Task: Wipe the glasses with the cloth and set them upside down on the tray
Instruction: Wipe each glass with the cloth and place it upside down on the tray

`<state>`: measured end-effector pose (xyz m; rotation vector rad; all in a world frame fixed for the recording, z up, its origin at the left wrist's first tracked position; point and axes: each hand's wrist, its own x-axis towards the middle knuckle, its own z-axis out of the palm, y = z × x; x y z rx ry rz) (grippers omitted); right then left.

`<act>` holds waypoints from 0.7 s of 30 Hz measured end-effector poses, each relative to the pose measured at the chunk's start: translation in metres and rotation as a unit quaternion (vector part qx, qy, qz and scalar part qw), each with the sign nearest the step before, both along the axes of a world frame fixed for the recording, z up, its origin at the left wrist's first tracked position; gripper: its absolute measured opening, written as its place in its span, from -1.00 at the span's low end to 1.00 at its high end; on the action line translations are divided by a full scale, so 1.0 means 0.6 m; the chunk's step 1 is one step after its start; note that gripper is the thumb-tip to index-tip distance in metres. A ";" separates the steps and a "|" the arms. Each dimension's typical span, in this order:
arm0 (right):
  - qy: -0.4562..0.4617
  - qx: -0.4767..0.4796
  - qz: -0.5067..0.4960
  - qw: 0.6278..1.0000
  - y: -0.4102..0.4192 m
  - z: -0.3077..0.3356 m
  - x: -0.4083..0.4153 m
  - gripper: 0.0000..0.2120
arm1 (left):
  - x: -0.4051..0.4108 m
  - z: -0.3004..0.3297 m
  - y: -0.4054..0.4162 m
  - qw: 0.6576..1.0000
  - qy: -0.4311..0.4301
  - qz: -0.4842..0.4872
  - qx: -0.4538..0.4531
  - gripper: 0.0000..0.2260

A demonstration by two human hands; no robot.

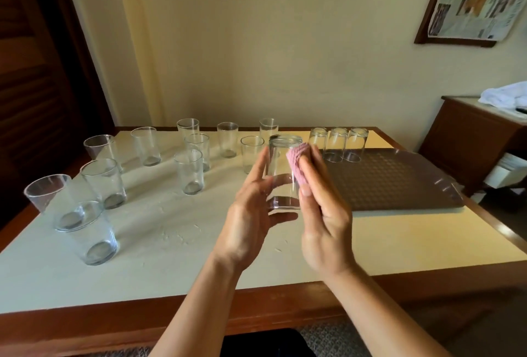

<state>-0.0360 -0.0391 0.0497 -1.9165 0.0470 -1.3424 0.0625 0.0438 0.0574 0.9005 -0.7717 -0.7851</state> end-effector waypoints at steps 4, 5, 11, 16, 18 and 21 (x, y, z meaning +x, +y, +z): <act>0.012 -0.011 0.000 1.000 -0.009 0.017 0.008 -0.61 | -0.003 -0.004 -0.004 0.998 0.010 0.055 -0.020 -0.33; 0.017 -0.009 0.020 1.000 0.002 0.006 0.004 -0.61 | -0.001 -0.001 -0.006 0.997 0.011 0.068 -0.023 -0.31; 0.010 -0.032 0.019 0.999 0.014 -0.018 -0.005 -0.62 | 0.005 0.000 0.003 0.999 0.020 0.024 0.007 -0.53; 0.025 -0.050 -0.014 0.998 -0.012 0.018 0.009 -0.61 | -0.003 -0.002 0.000 0.998 0.033 0.052 -0.002 -0.46; 0.033 -0.040 0.021 0.998 0.010 -0.009 -0.001 -0.62 | 0.000 0.006 0.000 0.996 0.036 0.077 -0.006 -0.45; 0.037 -0.048 0.019 0.998 0.030 -0.035 -0.013 -0.64 | 0.007 0.007 0.003 0.997 0.038 0.067 -0.005 -0.52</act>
